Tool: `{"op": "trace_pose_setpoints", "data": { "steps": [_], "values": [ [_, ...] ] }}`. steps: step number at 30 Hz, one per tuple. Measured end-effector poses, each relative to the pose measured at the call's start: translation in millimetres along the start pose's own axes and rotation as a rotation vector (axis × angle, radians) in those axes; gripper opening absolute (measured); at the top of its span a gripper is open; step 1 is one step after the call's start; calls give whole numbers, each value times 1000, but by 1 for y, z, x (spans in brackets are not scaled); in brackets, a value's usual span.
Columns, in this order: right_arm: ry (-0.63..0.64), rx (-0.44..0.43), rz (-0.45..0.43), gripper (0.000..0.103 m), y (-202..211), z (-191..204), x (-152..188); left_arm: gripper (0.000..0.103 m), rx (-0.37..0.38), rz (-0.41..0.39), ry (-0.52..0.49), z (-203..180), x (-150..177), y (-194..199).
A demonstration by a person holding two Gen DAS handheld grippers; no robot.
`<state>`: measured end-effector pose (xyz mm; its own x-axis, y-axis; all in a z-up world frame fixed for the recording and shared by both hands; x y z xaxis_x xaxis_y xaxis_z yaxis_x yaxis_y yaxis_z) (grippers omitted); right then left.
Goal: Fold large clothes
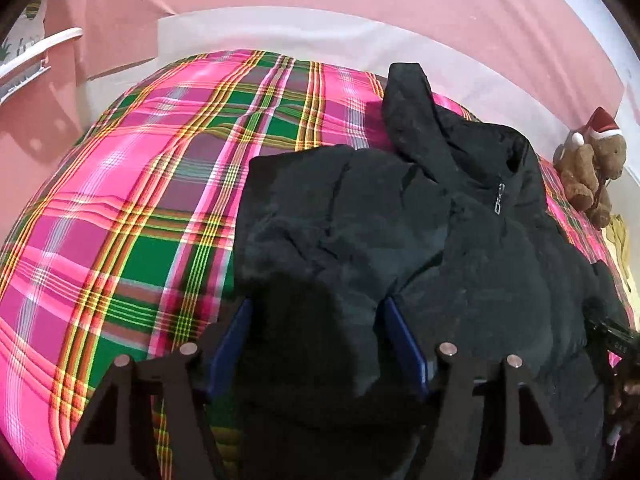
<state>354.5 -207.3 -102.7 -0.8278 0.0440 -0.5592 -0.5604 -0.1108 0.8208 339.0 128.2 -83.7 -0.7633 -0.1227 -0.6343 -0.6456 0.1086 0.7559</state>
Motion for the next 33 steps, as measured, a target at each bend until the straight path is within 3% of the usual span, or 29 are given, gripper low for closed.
{"op": "trace_pose_setpoints", "data": {
  "steps": [3,11,19,25,33],
  "values": [
    [11,25,0,48,15,3,2,70,-17,-15,-12,-6,2,17],
    [-5,34,-123,49,104,7,37,70,-15,-113,-66,-49,34,110],
    [-43,10,-198,50,176,13,91,70,53,-152,-85,-92,83,182],
    [-60,-7,-202,50,207,10,127,70,72,-162,-73,-112,114,214],
    [-79,-27,-214,50,231,0,149,70,80,-173,-76,-133,132,229]
  ]
}}
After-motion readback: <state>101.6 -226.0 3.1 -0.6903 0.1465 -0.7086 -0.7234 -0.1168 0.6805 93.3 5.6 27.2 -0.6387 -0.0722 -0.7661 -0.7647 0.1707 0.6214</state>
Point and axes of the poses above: each gripper's, at about its wrist camera, not at the fingertips, and y roughly against the way its jaws point, z to its left, x to its underside, the point moved 1 cm from there along -y, roughly the way its jaws point, and after that the axes turned 2 degrees about -y, right-handed, at the moved point
